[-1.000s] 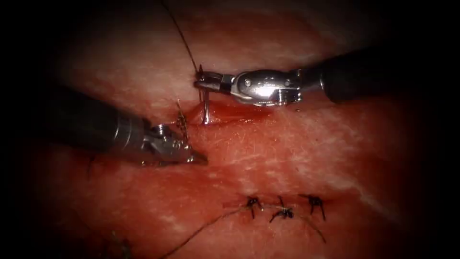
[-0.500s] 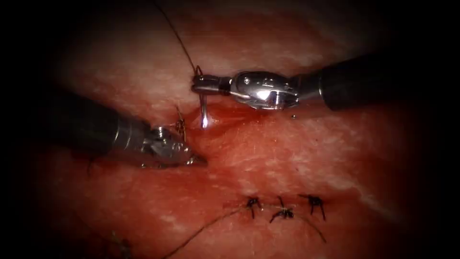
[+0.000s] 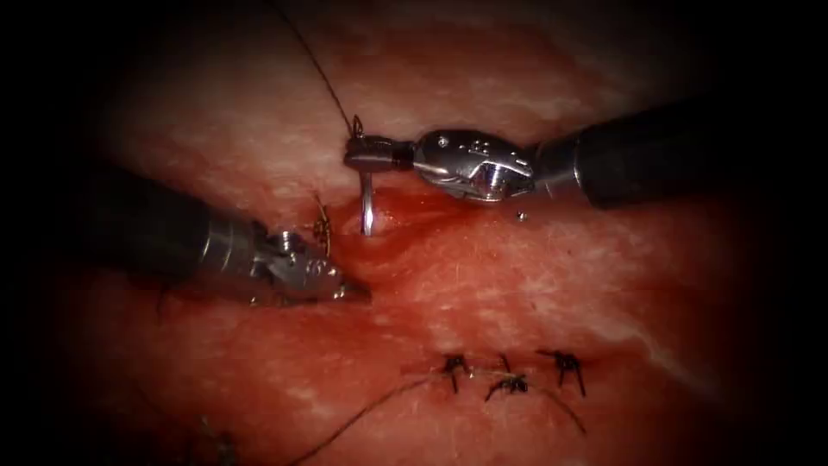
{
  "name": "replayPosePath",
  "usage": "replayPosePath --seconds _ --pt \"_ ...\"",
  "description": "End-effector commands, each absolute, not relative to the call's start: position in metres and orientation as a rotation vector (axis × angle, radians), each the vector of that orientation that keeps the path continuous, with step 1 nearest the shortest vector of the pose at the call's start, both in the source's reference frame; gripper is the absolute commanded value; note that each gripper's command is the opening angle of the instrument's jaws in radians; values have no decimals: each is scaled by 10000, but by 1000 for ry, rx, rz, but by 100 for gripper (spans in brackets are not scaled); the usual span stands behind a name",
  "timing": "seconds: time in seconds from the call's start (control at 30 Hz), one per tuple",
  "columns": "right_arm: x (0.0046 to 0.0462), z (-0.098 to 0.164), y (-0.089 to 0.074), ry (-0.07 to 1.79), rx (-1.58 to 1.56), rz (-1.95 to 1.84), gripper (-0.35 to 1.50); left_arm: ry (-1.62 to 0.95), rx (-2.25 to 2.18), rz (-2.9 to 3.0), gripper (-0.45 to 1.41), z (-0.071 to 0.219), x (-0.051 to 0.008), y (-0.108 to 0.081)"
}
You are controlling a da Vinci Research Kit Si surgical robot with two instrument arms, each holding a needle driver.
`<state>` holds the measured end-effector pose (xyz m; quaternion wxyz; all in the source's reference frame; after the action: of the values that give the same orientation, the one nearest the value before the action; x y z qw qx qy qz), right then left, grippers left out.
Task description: Wound Closure
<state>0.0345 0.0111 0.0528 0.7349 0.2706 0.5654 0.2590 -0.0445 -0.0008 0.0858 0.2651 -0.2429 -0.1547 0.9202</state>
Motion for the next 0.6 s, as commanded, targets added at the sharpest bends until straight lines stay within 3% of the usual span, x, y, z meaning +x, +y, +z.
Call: replayPosePath --seconds 0.03,0.6 --pt "352 530 102 1238 614 573 -35 -421 -656 2487 -43 864 -449 -15" --pt "357 507 65 1194 742 524 -35 -413 -655 2492 -45 865 -441 -14"
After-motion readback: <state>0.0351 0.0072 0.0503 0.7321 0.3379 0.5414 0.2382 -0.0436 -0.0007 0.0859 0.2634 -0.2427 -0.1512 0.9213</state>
